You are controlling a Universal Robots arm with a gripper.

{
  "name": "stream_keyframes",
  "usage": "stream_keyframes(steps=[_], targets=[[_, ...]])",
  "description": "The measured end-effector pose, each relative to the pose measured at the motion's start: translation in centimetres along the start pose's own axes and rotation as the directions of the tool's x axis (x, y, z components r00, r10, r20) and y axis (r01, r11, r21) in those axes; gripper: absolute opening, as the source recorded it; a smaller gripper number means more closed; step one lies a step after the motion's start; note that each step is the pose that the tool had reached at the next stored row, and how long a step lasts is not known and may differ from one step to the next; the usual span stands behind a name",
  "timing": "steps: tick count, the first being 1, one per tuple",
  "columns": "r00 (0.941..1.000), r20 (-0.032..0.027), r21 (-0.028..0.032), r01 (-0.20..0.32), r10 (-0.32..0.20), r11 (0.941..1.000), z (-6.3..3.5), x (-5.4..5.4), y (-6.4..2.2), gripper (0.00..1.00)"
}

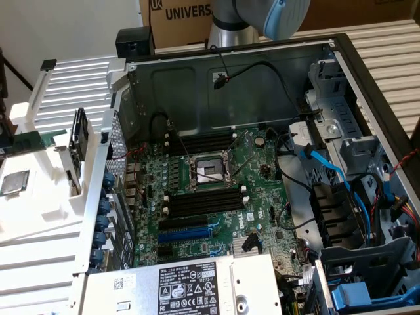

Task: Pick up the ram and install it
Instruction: 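Pick up the ram and move it above insertion slot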

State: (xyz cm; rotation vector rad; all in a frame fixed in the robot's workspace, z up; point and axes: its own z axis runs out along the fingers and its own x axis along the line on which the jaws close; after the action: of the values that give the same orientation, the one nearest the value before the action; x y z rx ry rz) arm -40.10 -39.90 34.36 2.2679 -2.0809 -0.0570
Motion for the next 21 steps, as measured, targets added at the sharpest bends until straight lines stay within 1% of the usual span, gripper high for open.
stream_keyframes(steps=[7,17,21], targets=[[1.0000,-0.0034,-0.0003,0.000,0.000,1.0000,-1.56,0.2,-1.62,0.13],[1.0000,-0.0065,-0.0005,-0.001,0.001,1.0000,-3.80,0.4,-4.03,0.13],[1.0000,-0.0084,-0.0007,-0.001,0.001,1.0000,-4.49,0.5,-4.78,0.13]])
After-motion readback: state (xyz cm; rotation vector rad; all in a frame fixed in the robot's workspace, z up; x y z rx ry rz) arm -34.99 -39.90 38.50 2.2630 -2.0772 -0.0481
